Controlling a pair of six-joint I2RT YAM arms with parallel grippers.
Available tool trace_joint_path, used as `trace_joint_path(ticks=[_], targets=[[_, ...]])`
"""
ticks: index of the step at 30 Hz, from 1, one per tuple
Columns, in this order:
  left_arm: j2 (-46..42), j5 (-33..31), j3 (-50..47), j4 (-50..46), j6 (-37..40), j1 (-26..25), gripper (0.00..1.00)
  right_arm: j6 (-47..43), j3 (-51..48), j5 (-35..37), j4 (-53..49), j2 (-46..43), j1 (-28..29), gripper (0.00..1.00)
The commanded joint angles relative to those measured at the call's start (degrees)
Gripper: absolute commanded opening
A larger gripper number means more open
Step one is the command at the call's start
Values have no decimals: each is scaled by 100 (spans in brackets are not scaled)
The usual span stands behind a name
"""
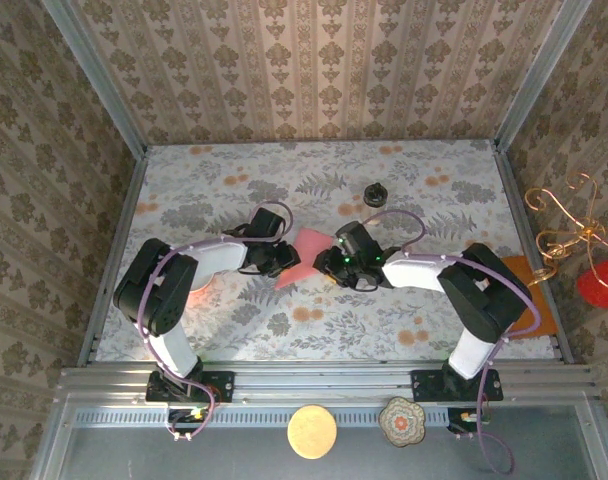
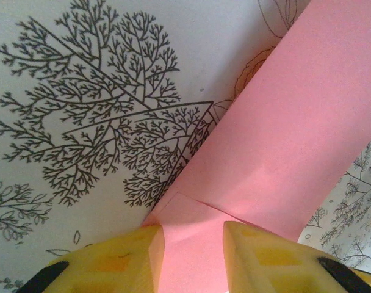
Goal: Fold a paper plane with a square sheet of paper (pick it up from the middle)
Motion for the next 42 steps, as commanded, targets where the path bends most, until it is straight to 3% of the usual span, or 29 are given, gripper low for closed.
trace_joint_path(ticks=[1, 10, 20, 31, 42], targets=[[-4, 9, -149, -200, -170, 44, 34, 97, 201, 86, 10, 244, 47, 41], [49, 49, -132, -191, -179, 53, 34, 154, 358, 0, 120, 604, 47, 38], [8, 40, -149, -202, -181, 71, 34, 551, 350, -386, 1031, 998, -30, 36], [-36, 25, -184, -226, -162, 89, 34, 801, 97, -390, 1633, 961, -59, 30], [-65, 5, -124, -290, -105, 97, 34, 654, -149, -12, 1433, 505, -59, 25]])
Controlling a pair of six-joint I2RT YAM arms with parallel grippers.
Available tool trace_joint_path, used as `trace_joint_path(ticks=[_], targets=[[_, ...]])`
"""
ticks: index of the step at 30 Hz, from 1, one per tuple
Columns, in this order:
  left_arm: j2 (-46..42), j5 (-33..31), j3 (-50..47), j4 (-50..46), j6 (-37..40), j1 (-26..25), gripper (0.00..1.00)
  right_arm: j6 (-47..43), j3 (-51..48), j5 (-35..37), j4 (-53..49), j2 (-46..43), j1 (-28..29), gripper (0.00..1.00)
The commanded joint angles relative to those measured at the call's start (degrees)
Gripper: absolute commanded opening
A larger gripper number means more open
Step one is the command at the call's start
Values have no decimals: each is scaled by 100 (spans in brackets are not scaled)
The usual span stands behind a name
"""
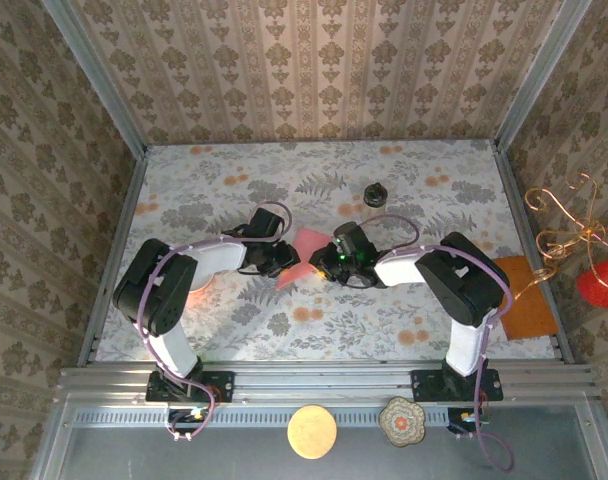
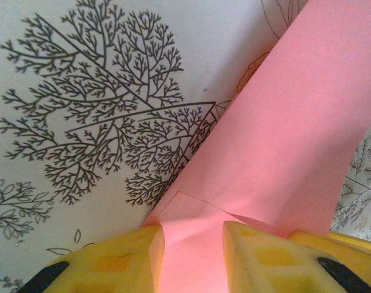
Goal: Fold a paper plane with a square sheet of paper (pick it up from the middle)
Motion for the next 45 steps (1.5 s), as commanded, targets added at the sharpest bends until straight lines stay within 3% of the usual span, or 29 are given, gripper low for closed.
trace_joint_path(ticks=[1, 13, 22, 30, 37, 45], targets=[[-54, -54, -90, -337, -2, 60, 34, -67, -86, 258, -29, -248, 22, 23], [-472, -117, -44, -334, 411, 45, 39, -147, -68, 380, -180, -328, 22, 7], [-1263, -503, -133, -188, 2286, -291, 51, -94, -337, 674, -902, -1070, -56, 4], [-1427, -771, -484, 598, 3775, -953, 72, 243, -495, 796, -1688, -1755, -197, 3], [-1328, -554, -1095, 1947, 4847, -1339, 72, 535, -607, 851, -1990, -2019, -328, 3], [-853, -612, -1113, 2520, 5734, -1647, 62, 670, -521, 686, -2021, -1989, -434, 3]])
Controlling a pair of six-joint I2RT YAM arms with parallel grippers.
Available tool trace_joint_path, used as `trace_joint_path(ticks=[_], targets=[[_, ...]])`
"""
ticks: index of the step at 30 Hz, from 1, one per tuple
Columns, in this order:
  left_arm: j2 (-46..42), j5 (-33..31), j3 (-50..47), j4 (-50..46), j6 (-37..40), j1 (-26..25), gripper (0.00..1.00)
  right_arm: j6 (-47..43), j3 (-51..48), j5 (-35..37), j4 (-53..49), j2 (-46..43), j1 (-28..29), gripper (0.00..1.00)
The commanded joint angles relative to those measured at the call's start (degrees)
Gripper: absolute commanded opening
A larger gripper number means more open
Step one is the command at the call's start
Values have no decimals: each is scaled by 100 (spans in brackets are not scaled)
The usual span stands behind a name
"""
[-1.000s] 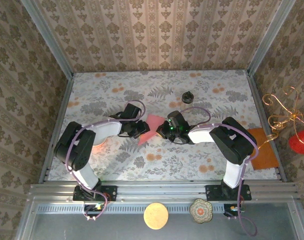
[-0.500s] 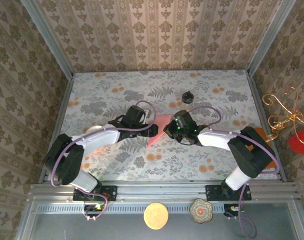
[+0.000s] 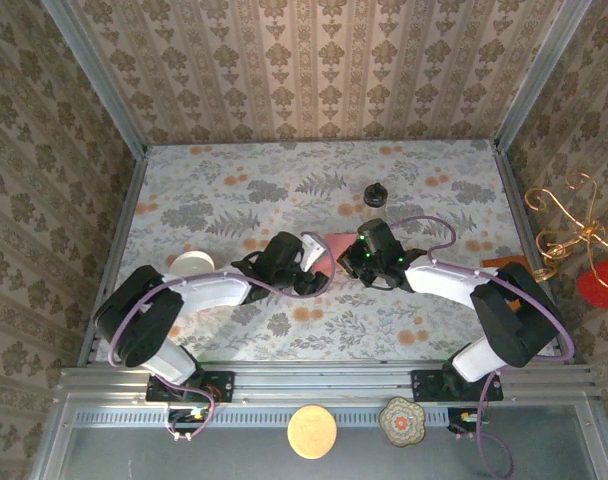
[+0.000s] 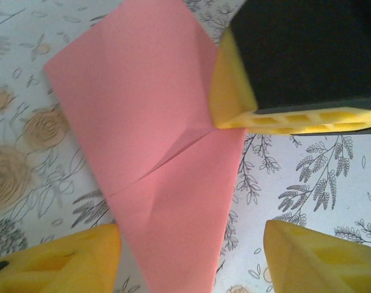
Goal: Fold a paper plane with a square sheet of paper (pick it up from the middle)
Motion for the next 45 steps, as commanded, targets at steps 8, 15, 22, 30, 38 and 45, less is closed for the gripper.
trace_joint_path(ticks=[8, 15, 22, 30, 38, 45], targets=[[379, -287, -318, 1227, 876, -139, 50, 353, -63, -72, -33, -99, -147, 3], [460, -241, -536, 1605, 1120, -241, 45, 513, -152, -152, 90, -108, -199, 3], [625, -330, -485, 1701, 1300, -330, 42, 596, -168, -251, 162, -58, -208, 4], [717, -483, -527, 1907, 1267, -326, 30, 623, -187, -331, 168, -54, -217, 5], [757, -349, -641, 2045, 1069, -243, 19, 315, -155, -286, -173, -190, -323, 48], [837, 64, -660, 2125, 723, -113, 11, -579, -136, -211, -551, -513, -709, 70]])
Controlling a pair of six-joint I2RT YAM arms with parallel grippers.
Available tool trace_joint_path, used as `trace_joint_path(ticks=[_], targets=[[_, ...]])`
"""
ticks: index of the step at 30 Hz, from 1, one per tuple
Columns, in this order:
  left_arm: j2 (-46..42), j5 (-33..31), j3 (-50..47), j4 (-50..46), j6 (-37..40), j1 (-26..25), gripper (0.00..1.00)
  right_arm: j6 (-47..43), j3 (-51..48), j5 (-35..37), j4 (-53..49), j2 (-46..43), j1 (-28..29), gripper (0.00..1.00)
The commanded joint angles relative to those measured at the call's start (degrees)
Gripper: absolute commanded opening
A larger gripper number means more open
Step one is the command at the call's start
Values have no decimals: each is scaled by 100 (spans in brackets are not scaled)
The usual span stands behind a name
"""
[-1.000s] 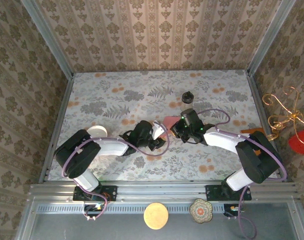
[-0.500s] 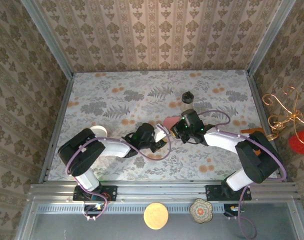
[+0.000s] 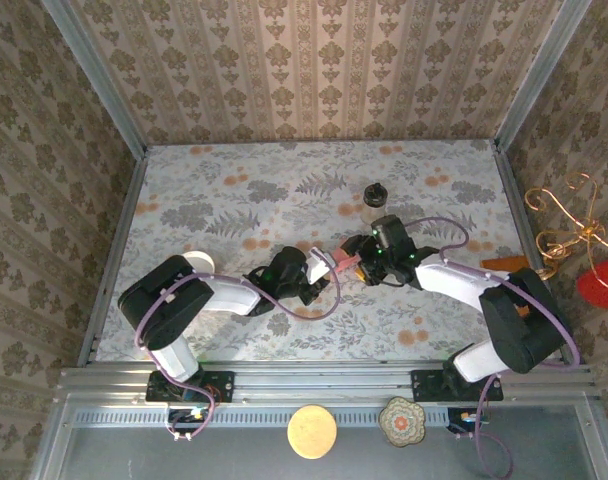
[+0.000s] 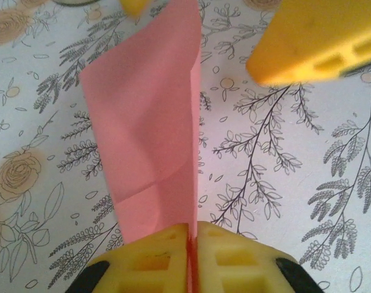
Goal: Fold a paper plane with a square sheet of paper (pick it up from the middle)
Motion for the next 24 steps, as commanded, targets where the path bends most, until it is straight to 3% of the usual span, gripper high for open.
trace_joint_path(ticks=[1, 10, 24], targets=[[66, 395, -55, 184, -336, 96, 10, -722, 19, 76, -389, -198, -195, 71], [-2, 1207, 39, -51, -1454, 438, 0, -2509, -23, -139, -476, -348, -431, 74], [186, 2004, 487, -645, -2449, 727, 0, -3253, -486, -547, -75, -696, -631, 75]])
